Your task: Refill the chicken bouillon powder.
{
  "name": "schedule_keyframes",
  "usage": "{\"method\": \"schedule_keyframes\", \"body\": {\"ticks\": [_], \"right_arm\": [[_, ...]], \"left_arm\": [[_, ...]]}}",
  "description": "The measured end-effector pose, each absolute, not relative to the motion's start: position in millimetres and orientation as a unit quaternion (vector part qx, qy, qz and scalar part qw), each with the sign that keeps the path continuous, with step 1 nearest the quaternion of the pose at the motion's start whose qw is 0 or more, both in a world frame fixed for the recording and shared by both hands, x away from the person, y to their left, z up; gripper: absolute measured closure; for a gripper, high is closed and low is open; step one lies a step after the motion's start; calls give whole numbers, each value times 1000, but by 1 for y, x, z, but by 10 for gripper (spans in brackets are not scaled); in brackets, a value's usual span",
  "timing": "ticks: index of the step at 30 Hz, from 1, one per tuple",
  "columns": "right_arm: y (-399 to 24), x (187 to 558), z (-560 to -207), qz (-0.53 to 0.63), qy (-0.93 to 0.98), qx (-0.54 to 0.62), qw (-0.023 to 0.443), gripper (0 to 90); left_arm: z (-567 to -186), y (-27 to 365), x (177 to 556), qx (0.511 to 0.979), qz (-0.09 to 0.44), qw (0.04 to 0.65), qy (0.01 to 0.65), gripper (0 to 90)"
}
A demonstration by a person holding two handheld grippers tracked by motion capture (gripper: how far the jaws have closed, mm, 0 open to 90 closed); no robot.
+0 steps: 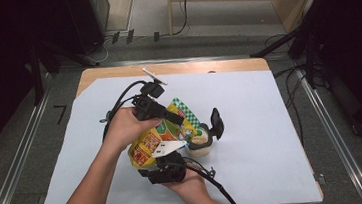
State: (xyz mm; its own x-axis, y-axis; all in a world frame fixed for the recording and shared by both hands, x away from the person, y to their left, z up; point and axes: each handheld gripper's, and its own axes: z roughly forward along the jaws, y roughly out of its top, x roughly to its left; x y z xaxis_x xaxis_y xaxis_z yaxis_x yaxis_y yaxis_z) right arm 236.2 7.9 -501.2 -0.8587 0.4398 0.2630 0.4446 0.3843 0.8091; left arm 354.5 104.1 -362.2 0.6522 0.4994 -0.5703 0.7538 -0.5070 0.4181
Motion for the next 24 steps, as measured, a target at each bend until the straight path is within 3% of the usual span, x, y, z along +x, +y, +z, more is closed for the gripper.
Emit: {"method": "schedule_keyframes", "body": {"ticks": [8,24], "right_arm": [[7,238,-507,-480,-832,-277,2,476],[7,240,-509,-479,-832,-279,-7,399]], "left_arm": [[-364,109,356,841,-201,330,379,895],[-358,134,360,829,-234,358,359,900]]}}
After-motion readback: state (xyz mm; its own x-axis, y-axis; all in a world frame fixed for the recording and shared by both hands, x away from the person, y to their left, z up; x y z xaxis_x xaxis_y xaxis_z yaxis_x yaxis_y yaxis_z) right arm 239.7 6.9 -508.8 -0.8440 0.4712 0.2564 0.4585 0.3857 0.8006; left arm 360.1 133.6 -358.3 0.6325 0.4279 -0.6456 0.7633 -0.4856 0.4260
